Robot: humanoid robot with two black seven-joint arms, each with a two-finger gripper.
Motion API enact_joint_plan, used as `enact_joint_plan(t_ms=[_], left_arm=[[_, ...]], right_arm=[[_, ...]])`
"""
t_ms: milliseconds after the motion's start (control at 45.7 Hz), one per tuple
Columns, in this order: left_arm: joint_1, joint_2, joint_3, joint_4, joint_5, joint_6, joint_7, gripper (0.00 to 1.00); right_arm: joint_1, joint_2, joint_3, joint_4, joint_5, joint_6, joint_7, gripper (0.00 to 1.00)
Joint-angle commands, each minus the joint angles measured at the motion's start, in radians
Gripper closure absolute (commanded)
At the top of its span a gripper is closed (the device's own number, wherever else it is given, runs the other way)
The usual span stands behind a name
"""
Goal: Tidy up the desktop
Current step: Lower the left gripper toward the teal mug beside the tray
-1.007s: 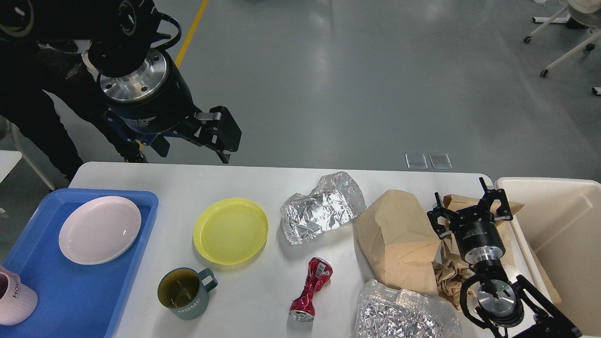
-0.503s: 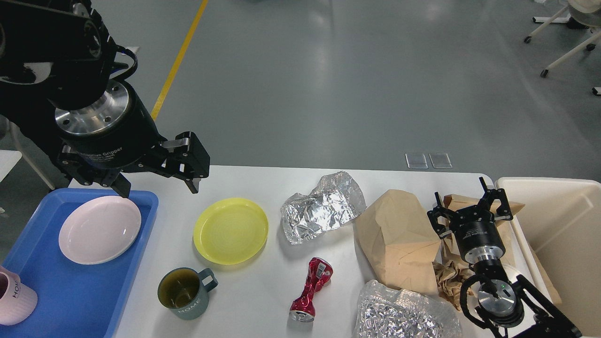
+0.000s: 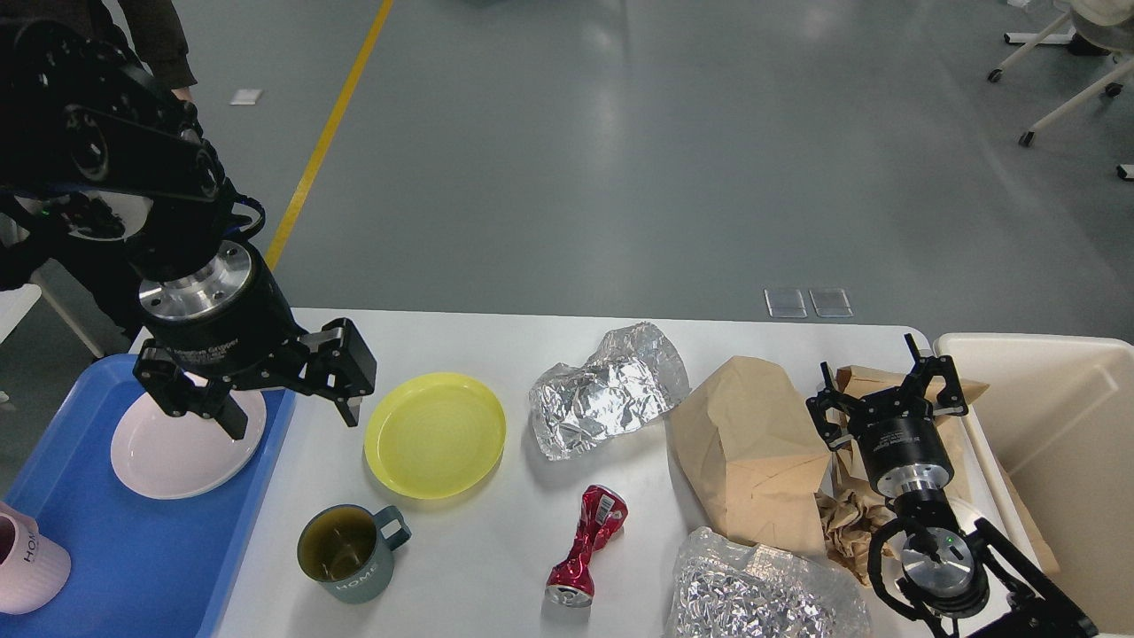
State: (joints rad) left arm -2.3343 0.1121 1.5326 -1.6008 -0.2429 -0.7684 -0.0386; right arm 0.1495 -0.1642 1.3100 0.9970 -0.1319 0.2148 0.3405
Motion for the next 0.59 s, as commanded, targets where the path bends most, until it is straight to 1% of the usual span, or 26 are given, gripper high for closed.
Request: enact_joint_plan(t_ms=[0, 66, 153, 350, 460, 525, 569], left_arm=[[0.125, 0.038, -0.015, -0.001, 0.048, 0.125, 0.000, 0.06], [0.183, 0.054, -0.020, -0.005, 0.063, 0.208, 0.000, 0.06], [0.243, 0.054, -0.017, -0.007, 0.065, 0.285, -0.001, 0.06], [0.421, 0.077, -0.031, -0.002, 0.067, 0.469, -0.007, 0.06], [0.535, 0.075, -0.057, 0.025, 0.068, 0.541, -0.009, 0.06], [0.607, 0.071, -0.069, 0.059, 0.068, 0.563, -0.009, 0.06], [0.635, 0.064, -0.077, 0.068, 0.068, 0.569, -0.009, 0.06]], right_arm=[[-0.001, 0.000, 0.000, 0.000, 0.000, 0.000, 0.000, 0.00], [-0.001, 0.000, 0.000, 0.000, 0.000, 0.000, 0.000, 0.00], [-0.001, 0.000, 0.000, 0.000, 0.000, 0.000, 0.000, 0.00], [-0.001, 0.000, 0.000, 0.000, 0.000, 0.000, 0.000, 0.00], [0.001, 0.000, 0.000, 0.000, 0.000, 0.000, 0.000, 0.00], [-0.001, 0.000, 0.000, 0.000, 0.000, 0.000, 0.000, 0.00], [-0.001, 0.000, 0.000, 0.000, 0.000, 0.000, 0.000, 0.00]])
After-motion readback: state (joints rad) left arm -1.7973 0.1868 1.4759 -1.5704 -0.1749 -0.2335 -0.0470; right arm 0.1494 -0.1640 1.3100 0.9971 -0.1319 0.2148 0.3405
